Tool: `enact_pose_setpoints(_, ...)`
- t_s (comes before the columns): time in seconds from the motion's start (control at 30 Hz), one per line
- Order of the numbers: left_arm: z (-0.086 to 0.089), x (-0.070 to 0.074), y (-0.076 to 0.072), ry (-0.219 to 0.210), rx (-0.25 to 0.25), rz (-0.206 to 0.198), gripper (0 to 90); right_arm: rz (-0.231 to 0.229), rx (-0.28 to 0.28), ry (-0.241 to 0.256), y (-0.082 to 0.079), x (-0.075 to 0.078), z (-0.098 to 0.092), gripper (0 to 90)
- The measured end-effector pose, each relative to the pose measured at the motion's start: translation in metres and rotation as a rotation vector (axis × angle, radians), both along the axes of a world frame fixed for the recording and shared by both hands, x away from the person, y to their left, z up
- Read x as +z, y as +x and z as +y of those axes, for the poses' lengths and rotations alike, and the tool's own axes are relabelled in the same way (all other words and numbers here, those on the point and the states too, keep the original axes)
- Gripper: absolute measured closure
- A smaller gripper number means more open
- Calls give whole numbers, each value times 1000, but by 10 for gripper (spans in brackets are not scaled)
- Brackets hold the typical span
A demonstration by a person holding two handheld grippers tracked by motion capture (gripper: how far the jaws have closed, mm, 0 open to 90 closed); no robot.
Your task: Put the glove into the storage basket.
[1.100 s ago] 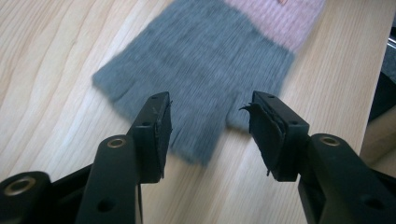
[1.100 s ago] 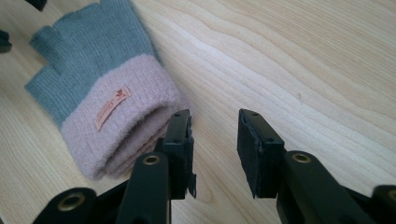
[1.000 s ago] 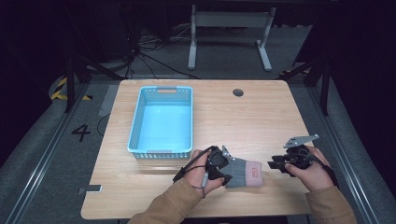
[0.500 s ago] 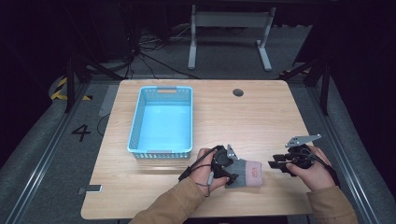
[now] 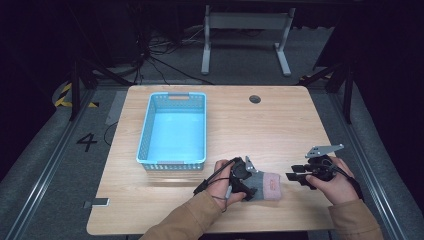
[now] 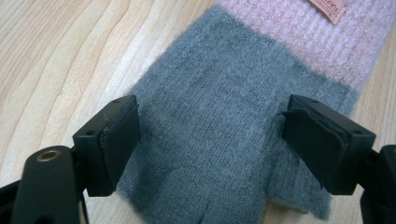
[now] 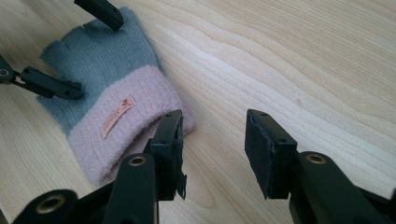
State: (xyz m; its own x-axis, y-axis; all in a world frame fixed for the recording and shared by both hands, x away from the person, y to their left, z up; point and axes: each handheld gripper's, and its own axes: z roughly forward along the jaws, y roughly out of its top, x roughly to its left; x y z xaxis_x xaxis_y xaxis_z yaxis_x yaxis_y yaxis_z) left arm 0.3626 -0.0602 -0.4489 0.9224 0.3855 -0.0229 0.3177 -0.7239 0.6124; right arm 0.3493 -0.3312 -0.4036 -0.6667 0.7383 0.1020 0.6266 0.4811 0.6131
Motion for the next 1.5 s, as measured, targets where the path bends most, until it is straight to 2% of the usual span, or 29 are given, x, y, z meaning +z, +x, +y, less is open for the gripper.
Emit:
enact_pose_setpoints(0.13,-1,-1,-2,10,-3,-5,199,-1,-1,3,0,0,1,577)
enact_pose_setpoints(0.23,-3,-1,-4,17,-1,1,242,0,-3,4,0,0,1,577)
enact_pose_setpoints(0.37,-5,1,-6,24,-1,18,371,-1,-5,2,0,-1,2,577)
enact_pose_setpoints(0.5,-6,3,-9,18,-13,30,575,-3,-1,5,0,-1,3,577)
enact_pose_setpoints(0.67,-9,4,-15,36,-4,1,675,-3,-3,8,0,0,1,580)
enact_pose_setpoints(0.87,-8,8,-15,33,-8,4,711,-4,-10,13,0,-1,-2,586)
enact_pose_setpoints(0.97,-4,14,-15,13,-8,28,719,-4,-13,15,1,0,-3,591)
enact_pose_setpoints(1.03,-2,18,-15,3,-9,24,720,-5,-17,15,2,0,-3,591)
enact_pose_setpoints(1.1,5,28,-15,-6,-6,30,720,-5,-15,21,3,1,-3,594)
enact_pose_setpoints(1.3,22,52,-14,-28,-7,12,719,-18,-14,31,6,4,-2,602)
enact_pose_setpoints(1.37,27,57,-14,-45,10,8,719,-20,-15,33,7,4,-1,604)
enact_pose_setpoints(1.5,37,65,-10,-51,27,7,719,-22,-4,34,10,4,3,604)
